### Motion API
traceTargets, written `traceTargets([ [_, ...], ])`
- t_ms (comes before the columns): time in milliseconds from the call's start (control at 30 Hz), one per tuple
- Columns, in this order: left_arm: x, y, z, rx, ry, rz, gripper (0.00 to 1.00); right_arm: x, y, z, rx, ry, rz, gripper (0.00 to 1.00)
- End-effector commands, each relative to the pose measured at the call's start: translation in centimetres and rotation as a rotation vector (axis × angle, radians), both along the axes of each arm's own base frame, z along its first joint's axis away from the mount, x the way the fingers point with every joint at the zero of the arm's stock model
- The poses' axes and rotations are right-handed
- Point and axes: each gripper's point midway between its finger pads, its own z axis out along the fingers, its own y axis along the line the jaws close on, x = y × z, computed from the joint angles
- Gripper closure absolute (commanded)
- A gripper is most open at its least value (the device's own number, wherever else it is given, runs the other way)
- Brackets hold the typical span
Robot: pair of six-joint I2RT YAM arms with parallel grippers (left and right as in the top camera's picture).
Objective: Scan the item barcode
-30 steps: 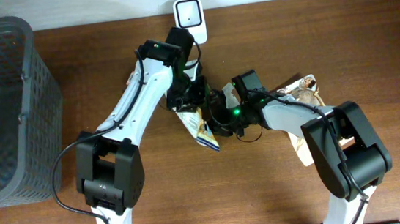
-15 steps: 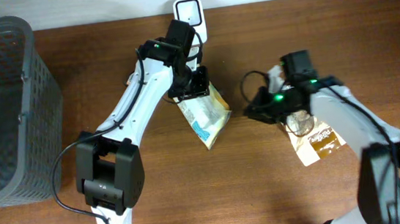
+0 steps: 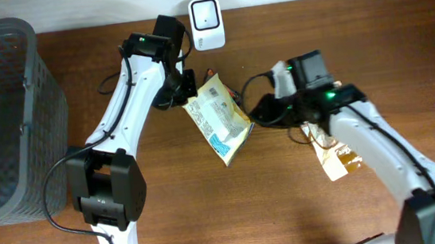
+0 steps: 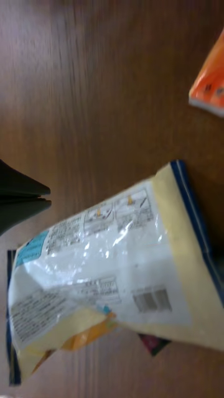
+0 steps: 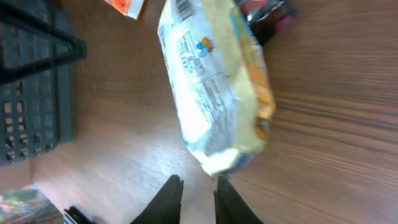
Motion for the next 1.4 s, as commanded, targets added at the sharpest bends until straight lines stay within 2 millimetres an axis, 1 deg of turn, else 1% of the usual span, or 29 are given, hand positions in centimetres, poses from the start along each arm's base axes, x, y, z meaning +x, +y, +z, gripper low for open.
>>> traceTargets([
  [0, 0.6, 1.4, -0.1, 0.095, -0.030, 0.023, 1.00, 0.6, 1.9, -2.9, -0.041, 0.066, -0.057, 0.83],
  [67, 1.0, 2.7, 0.0, 0.144, -0.045, 0.040, 0.98, 0.7, 3.2, -4.5, -0.044, 0.079, -0.028, 0.83],
  [167, 1.2, 3.6, 0.0, 0.136, -0.039, 0.063, 0.99, 0.6, 4.6, -7.2, -0.057, 0.104, 0.004, 0.83],
  [200, 1.2, 4.1, 0.0, 0.138, -0.034, 0.072, 0.98, 0.6, 5.0, -8.2, -0.062, 0.113, 0.013, 0.85],
  [267, 1.0, 4.6, -0.1, 0.142, -0.021, 0.080, 0.95, 0.5, 5.4, -10.2, -0.078, 0.140, 0.022, 0.92],
  [300, 0.9, 4.6, -0.1, 0.144, -0.016, 0.080, 0.94, 0.3, 5.3, -10.9, -0.087, 0.156, 0.022, 0.96],
  [333, 0.7, 4.7, -0.1, 0.146, -0.010, 0.080, 0.93, 0.1, 4.8, -11.8, -0.116, 0.179, 0.012, 0.96],
  [400, 0.5, 4.7, -0.1, 0.149, -0.001, 0.079, 0.92, -0.6, 2.9, -12.9, -0.213, 0.214, -0.024, 0.96],
  [500, 0.5, 4.7, -0.1, 0.149, 0.000, 0.078, 0.90, -2.0, -0.8, -13.3, -0.395, 0.272, -0.117, 0.96],
  [567, 0.4, 4.5, -0.2, 0.141, 0.003, 0.068, 0.95, -2.4, -2.3, -12.6, -0.456, 0.289, -0.135, 0.96],
  [600, 0.2, 3.9, -0.2, 0.116, 0.010, 0.032, 0.97, -2.5, -2.6, -12.2, -0.471, 0.290, -0.132, 0.96],
  [633, 0.0, 3.1, -0.2, 0.076, 0.019, -0.016, 0.98, -2.4, -3.1, -11.4, -0.489, 0.286, -0.122, 0.96],
  [667, -0.4, 1.7, -0.1, 0.008, 0.033, -0.083, 0.99, -2.2, -3.2, -10.6, -0.495, 0.280, -0.104, 0.96],
  [767, -1.7, -1.7, 0.4, -0.143, 0.058, -0.222, 1.00, -1.5, -3.0, -8.5, -0.488, 0.269, -0.072, 0.92],
  [800, -2.3, -2.8, 0.6, -0.186, 0.071, -0.266, 1.00, -1.2, -2.7, -7.4, -0.478, 0.262, -0.042, 0.88],
  [833, -3.1, -3.7, 0.7, -0.208, 0.089, -0.299, 1.00, -1.1, -2.1, -6.3, -0.454, 0.253, 0.001, 0.73],
  [867, -3.5, -4.0, 0.7, -0.208, 0.101, -0.307, 1.00, -1.0, -1.7, -5.7, -0.441, 0.251, 0.022, 0.60],
  [900, -4.2, -4.4, 0.7, -0.203, 0.118, -0.320, 1.00, -1.1, -1.6, -5.0, -0.436, 0.255, 0.032, 0.39],
  [933, -4.9, -4.9, 0.6, -0.198, 0.136, -0.334, 1.00, -1.1, -1.6, -4.6, -0.438, 0.261, 0.033, 0.14],
  [967, -5.4, -5.0, 0.6, -0.185, 0.151, -0.344, 1.00, -1.4, -1.8, -4.3, -0.443, 0.272, 0.033, 0.00],
  [1000, -5.6, -4.9, 0.5, -0.159, 0.155, -0.349, 1.00, -1.6, -1.9, -4.3, -0.447, 0.285, 0.033, 0.00],
  [1033, -5.7, -4.6, 0.3, -0.129, 0.157, -0.352, 1.00, -2.0, -2.2, -4.4, -0.450, 0.304, 0.033, 0.02],
  [1067, -5.8, -4.4, 0.3, -0.119, 0.159, -0.350, 1.00, -2.5, -2.5, -4.4, -0.457, 0.328, 0.033, 0.11],
  [1133, -5.8, -4.5, 0.3, -0.127, 0.162, -0.349, 1.00, -3.4, -3.2, -4.5, -0.467, 0.376, 0.033, 0.36],
  [1200, -5.8, -4.6, 0.3, -0.128, 0.162, -0.350, 1.00, -3.8, -3.5, -4.6, -0.474, 0.395, 0.031, 0.68],
  [1267, -6.0, -4.7, 0.1, -0.134, 0.173, -0.350, 1.00, -4.1, -3.6, -4.8, -0.478, 0.408, 0.034, 0.86],
  [1300, -6.0, -4.7, 0.0, -0.136, 0.179, -0.350, 1.00, -4.4, -3.7, -5.0, -0.482, 0.417, 0.035, 0.94],
  [1333, -6.1, -4.7, -0.3, -0.136, 0.188, -0.349, 1.00, -4.7, -3.7, -5.3, -0.480, 0.428, 0.039, 0.96],
  [1367, -6.1, -4.7, -0.7, -0.134, 0.196, -0.348, 1.00, -5.0, -3.5, -5.5, -0.466, 0.440, 0.044, 0.96],
])
